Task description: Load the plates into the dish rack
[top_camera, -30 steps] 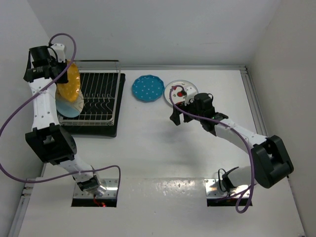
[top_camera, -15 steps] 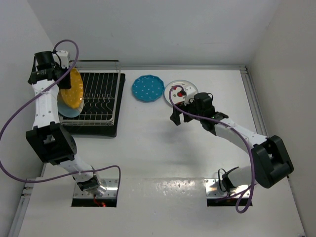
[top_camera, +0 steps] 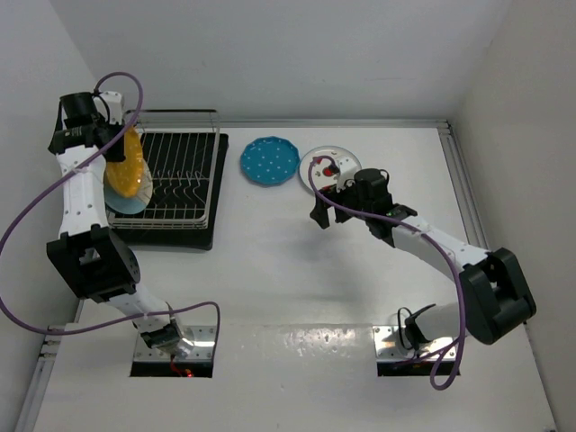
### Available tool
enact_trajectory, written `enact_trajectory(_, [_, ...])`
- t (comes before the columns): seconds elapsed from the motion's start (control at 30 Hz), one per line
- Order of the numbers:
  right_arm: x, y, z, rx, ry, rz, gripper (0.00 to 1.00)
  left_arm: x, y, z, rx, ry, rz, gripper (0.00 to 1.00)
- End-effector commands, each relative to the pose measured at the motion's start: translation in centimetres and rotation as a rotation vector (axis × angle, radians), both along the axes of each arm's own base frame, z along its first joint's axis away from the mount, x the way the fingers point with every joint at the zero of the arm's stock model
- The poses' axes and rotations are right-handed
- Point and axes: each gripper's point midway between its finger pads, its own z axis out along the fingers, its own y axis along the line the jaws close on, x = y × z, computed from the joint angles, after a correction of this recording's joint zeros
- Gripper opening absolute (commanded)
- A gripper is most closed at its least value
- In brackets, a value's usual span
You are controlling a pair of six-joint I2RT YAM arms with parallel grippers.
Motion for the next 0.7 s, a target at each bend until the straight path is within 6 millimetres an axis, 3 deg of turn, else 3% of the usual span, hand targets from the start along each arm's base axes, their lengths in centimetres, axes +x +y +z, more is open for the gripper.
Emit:
enact_trajectory(0.0, [0.6,0.4,2.7,0.021,-0.084,0.019,0.89,0.3,0.6,5.4,0.084,-0.157,0.011,0.0])
enact_trajectory(0.07, [0.4,0.1,2.5,0.009,-0.085,0.015,0.89,-0.1,0.7,3.6,0.074,-0.115,0.017,0.0])
enact_trajectory(0.13, [0.2,-0.1,2.4,0.004,-0.085,0.016,0.89,-0.7,0.6,3.7,0.08,-0.115,0.025,0.0])
enact_trajectory(0.33, [0.2,-0.4,2.6,0.008,-0.088,0.001,0.89,-1.1,-0.7,0.2,-0.017,-0.058,-0.012,0.0])
enact_trajectory(0.47, [-0.1,-0.4,2.5,0.013,-0.08,0.001,0.89,-1.7,0.6,-1.7,0.016,-0.023,0.06,0.0])
enact_trajectory(0.6, [-0.2,-0.7,2.2,0.013,-0.062,-0.015,0.89,-2.2,1.2,-2.8,0.017,-0.002,0.095,0.17])
enact_trajectory(0.67, [-0.4,-0.6,2.0,0.014,-0.052,-0.021,0.9,-2.0,0.8,-2.8,0.002,-0.007,0.076,0.3])
